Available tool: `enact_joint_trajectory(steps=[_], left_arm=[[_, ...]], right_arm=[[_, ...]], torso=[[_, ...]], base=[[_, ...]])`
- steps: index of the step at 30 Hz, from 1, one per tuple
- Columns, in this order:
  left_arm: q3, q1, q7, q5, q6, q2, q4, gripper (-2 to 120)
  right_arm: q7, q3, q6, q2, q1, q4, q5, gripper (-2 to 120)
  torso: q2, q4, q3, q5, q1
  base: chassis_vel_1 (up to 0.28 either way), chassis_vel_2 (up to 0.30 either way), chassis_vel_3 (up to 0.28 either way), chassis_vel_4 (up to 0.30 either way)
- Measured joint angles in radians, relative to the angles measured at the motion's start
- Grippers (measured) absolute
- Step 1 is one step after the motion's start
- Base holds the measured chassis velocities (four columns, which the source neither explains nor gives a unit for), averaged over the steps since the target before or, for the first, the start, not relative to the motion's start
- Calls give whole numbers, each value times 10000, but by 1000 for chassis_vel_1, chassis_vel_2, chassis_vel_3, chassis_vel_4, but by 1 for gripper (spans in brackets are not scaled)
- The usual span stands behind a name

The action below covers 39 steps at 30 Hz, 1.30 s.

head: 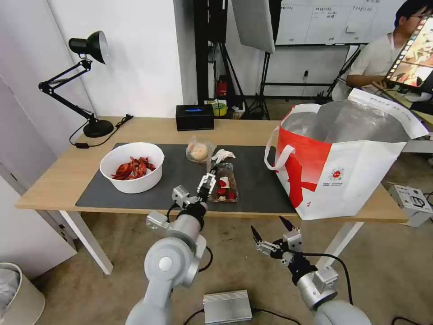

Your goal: Pick up the trash from the table and place it into the takeout bag.

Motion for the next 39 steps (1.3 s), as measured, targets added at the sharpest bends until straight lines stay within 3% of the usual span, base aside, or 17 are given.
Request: enact_joint_trajectory(steps=[13,19,21,24,25,28,32,39], left_arm=[[825,-368,66,785,41,-85,543,100],[1067,-1181,437,1351,87,958,919,99],[1139,-1369,631,1581,91,1272,1043,95],[1488,-1978,1307,2841,244,2415,1460,82],[1488,-1978,1307,2841,244,2415,1460,82],[2011,-2345,2185,4421,316,3551,1789,66],[2437,-2570,2921,5442,314,4296,2003,52],[2902,-2992,3959,6732,-25,4770,2308,27]], right_arm=[[-31,140,0,629,-213,419,-228,100],[-44,329,73,544,-331,443,-250,100],[-44,374,76,526,-337,467,-242,100],[-45,455,79,505,-355,516,-214,100],[-45,455,79,505,-355,516,-214,100],[-46,476,81,494,-366,527,-183,100],[-46,482,76,453,-339,524,-41,100],[-46,486,26,402,-258,423,66,100]], torso=[[0,0,0,-2,0],[0,0,0,-3,0],[0,0,0,-3,0],[0,0,1,-3,0],[0,0,1,-3,0],[0,1,0,-4,0],[-1,1,1,-3,0],[-2,0,1,-2,0]], base=[[0,0,0,0],[0,0,0,0],[0,0,0,0],[0,0,0,0],[0,0,0,0],[0,0,0,0],[0,0,0,0],[0,0,0,0]])
